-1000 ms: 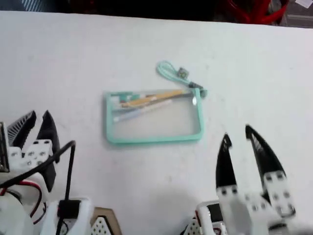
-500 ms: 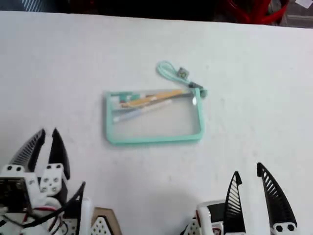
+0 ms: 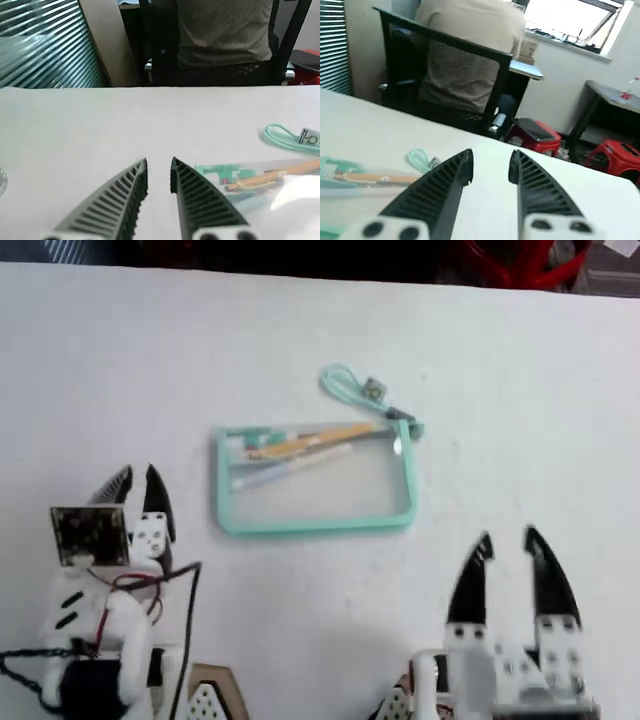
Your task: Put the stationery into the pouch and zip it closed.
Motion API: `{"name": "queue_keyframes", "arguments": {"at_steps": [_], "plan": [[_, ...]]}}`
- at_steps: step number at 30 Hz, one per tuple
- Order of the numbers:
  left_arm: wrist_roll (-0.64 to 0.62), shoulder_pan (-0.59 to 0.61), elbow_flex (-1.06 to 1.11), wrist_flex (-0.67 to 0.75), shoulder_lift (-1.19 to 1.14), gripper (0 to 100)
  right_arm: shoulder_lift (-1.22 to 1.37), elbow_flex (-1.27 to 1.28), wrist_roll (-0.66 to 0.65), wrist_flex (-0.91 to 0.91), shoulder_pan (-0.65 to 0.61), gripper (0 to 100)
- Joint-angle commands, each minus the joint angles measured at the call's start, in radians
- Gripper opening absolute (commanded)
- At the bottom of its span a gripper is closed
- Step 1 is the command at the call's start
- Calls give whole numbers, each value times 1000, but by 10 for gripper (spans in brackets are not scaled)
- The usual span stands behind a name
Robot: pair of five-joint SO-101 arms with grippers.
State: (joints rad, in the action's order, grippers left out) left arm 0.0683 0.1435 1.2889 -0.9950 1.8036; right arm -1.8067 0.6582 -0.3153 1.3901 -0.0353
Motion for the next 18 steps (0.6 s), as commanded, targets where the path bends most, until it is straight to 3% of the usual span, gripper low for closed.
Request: {"name": "queue_keyframes", "arguments": {"at_steps": [1,11,18], "plan": [[12,13,149,83,-8,98,5,315,-9,-193,-59,126],[12,13,408,75,-15,95,12,1040,-11,-702,21,125],[12,5,370,-123,22,98,15,1033,-9,-472,5,124]]}}
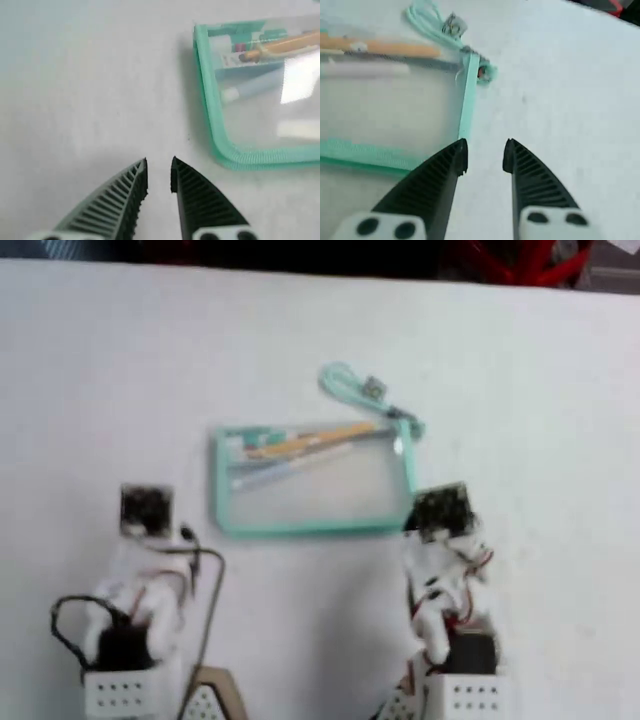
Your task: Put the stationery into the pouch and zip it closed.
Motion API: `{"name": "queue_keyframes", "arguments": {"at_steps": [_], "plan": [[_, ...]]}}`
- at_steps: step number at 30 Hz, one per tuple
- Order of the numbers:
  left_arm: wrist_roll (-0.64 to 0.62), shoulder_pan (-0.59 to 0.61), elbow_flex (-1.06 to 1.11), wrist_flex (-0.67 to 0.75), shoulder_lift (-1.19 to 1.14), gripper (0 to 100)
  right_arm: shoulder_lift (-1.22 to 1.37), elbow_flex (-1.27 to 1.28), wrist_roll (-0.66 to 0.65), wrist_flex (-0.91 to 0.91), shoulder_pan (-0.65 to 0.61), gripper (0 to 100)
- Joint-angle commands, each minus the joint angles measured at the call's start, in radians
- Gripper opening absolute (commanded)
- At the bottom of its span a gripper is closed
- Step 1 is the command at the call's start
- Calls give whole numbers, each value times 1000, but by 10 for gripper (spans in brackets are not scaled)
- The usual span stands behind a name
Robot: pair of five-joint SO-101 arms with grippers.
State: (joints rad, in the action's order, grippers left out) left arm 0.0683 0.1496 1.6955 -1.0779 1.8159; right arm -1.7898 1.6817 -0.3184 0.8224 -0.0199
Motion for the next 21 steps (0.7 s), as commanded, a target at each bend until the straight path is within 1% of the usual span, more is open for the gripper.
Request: {"name": "queue_keyframes", "arguments": {"at_steps": [1,5,7,16,21], "plan": [[12,1,-35,-43,8,98,-2,9,-6,163,-7,124],[14,-4,-5,-41,7,97,-10,9,-3,464,-5,125],[14,-4,-3,-58,7,95,-8,9,-3,437,-4,124],[14,-5,-3,-215,7,94,-8,9,-5,444,-4,124],[14,-4,-3,-210,7,94,-8,9,-5,444,-4,124]]}}
